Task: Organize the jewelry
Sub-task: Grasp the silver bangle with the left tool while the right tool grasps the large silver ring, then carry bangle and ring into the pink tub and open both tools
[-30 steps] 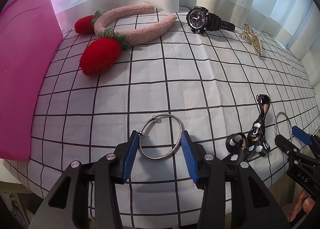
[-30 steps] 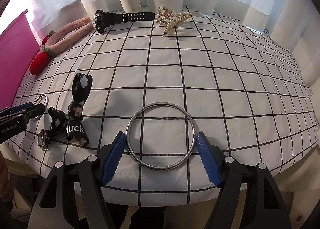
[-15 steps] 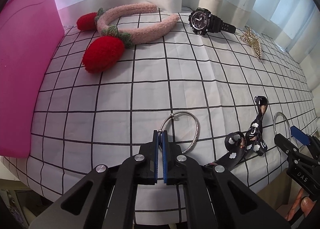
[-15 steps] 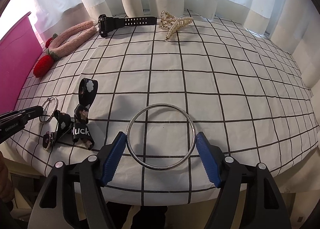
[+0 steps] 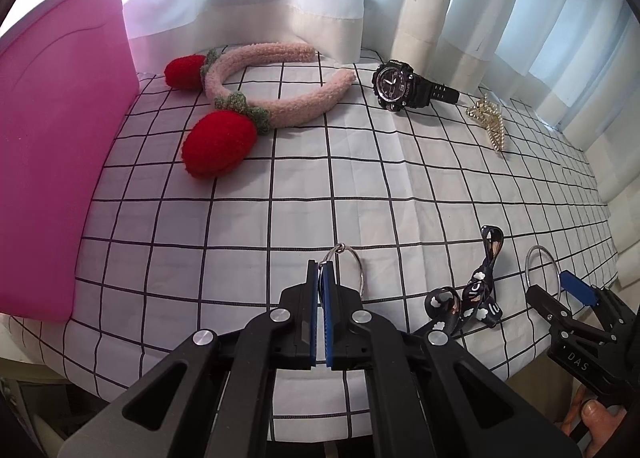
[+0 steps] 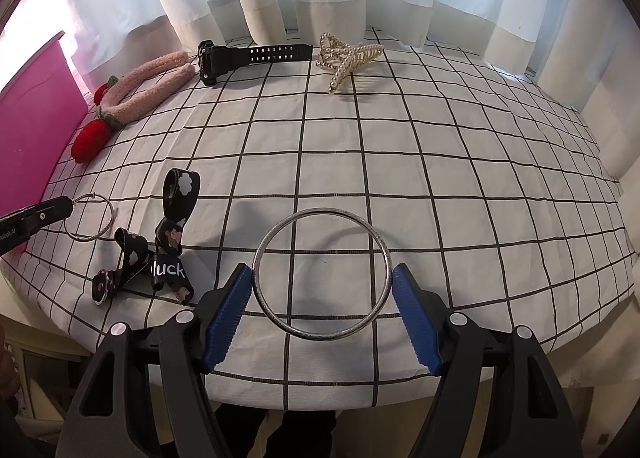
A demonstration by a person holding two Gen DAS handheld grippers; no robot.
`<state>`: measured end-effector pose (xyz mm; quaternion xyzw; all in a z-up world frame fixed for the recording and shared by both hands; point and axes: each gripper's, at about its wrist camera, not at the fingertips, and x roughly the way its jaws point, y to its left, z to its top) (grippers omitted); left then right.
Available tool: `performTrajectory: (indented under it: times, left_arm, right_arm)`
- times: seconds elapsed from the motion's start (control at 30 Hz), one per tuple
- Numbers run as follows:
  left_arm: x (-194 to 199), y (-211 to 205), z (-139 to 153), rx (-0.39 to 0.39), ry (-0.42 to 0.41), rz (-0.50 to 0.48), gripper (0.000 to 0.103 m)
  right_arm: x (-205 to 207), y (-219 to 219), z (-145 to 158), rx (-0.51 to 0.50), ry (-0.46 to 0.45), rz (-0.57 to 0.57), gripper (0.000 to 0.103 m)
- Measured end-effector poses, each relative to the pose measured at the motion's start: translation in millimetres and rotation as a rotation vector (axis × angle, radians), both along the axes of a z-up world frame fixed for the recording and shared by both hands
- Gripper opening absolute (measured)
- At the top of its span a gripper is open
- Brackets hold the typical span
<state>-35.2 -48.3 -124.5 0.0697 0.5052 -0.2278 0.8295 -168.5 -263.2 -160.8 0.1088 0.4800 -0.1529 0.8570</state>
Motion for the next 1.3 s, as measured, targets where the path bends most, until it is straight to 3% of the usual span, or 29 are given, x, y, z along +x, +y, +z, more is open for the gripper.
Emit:
performTrajectory:
  times: [0.7,1.3]
  left_arm:
    - [7.2,9.2,40.9,-0.061,-0.070,0.027,0.003]
    - [33.2,49.1,104.9,-0.126,-0.191,0.119,0.003]
  right_arm:
    - [14.8,9.4,39.4,-0.038,-0.076,0.038,0.070]
    - [80.4,54.2,103.9,-0.072,-0.209,0.188,0.070]
